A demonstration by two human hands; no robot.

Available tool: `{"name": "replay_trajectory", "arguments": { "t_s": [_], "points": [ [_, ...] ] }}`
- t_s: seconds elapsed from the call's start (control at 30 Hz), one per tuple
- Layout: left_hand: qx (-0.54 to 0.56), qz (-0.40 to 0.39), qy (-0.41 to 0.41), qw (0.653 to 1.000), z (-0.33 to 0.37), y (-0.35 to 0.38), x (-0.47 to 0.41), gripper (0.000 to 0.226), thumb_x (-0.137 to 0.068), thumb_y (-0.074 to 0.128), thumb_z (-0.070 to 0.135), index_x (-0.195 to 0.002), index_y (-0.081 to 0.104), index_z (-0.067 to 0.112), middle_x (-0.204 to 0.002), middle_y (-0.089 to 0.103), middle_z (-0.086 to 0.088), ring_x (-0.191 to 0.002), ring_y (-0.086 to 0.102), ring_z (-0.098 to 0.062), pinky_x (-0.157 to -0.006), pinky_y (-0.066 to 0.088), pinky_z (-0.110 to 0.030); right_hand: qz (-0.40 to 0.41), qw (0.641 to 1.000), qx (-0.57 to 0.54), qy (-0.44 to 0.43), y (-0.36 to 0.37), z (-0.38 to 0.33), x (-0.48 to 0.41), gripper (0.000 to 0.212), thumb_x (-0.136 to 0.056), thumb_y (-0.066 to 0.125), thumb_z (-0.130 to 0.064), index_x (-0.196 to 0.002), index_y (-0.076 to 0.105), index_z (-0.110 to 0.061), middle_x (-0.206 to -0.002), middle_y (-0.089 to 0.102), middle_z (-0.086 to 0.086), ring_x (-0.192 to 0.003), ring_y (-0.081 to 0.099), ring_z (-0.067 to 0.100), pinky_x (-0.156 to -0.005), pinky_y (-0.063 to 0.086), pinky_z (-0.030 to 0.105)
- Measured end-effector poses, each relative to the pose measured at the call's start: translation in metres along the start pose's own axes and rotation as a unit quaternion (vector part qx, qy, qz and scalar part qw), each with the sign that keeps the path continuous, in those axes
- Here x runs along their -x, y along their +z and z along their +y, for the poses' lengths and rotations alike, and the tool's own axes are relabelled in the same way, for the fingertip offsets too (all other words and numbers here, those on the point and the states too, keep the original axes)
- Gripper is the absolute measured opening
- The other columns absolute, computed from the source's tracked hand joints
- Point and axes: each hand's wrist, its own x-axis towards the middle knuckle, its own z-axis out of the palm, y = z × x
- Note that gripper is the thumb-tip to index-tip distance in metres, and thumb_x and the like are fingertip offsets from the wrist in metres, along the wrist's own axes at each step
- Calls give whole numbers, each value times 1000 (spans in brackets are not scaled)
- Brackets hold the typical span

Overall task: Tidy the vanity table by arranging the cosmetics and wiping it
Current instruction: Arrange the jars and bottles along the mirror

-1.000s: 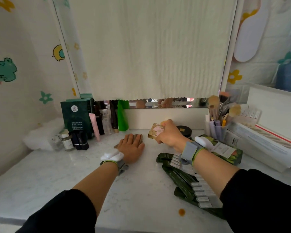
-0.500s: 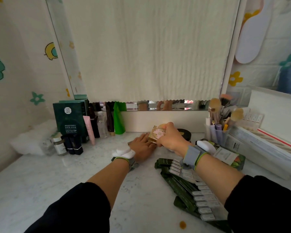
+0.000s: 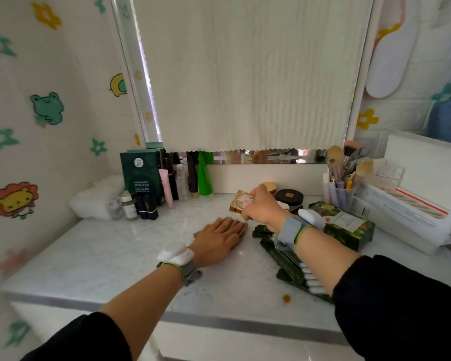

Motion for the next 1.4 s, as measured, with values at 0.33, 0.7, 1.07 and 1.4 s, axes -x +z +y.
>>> {"name": "replay_trajectory", "arguments": {
  "t_s": [0.33, 0.7, 1.07, 1.4],
  "points": [
    [423, 157, -153, 879, 7, -26, 65, 21, -97, 49, 25, -111, 65, 27, -116, 63, 3, -104, 57, -15, -87, 46, -25, -22, 999, 17, -25, 43, -18, 9, 64, -71, 70, 0, -127, 39, -9, -125, 47, 15, -109, 50, 27, -73, 40, 27],
    [382, 284, -238, 846, -37, -21, 55, 35, -95, 48, 7, -128, 55, 14, -124, 59, -2, -101, 55, -13, -86, 43, -23, -41, 996, 63, -51, 99, -35, -21, 56, -75, 73, -10, -125, 48, -15, -126, 34, 13, -104, 50, 31, -91, 48, 35],
    [242, 247, -290, 892, -84, -12, 40, 38, -93, 45, 7, -128, 59, 8, -132, 52, -16, -118, 45, -34, -104, 33, -36, -35, 985, 156, -66, 149, -55, -64, 45, -92, 59, -28, -133, 48, -13, -136, 40, 17, -124, 38, 36, -105, 33, 35],
    [158, 242, -295, 911, -88, -7, 36, 48, -94, 39, 2, -141, 44, 12, -137, 38, -13, -123, 35, -29, -103, 26, -28, -23, 985, 162, -59, 162, -62, -75, 47, -90, 61, -32, -129, 51, -8, -137, 43, 17, -123, 42, 35, -99, 36, 33]
  ]
}}
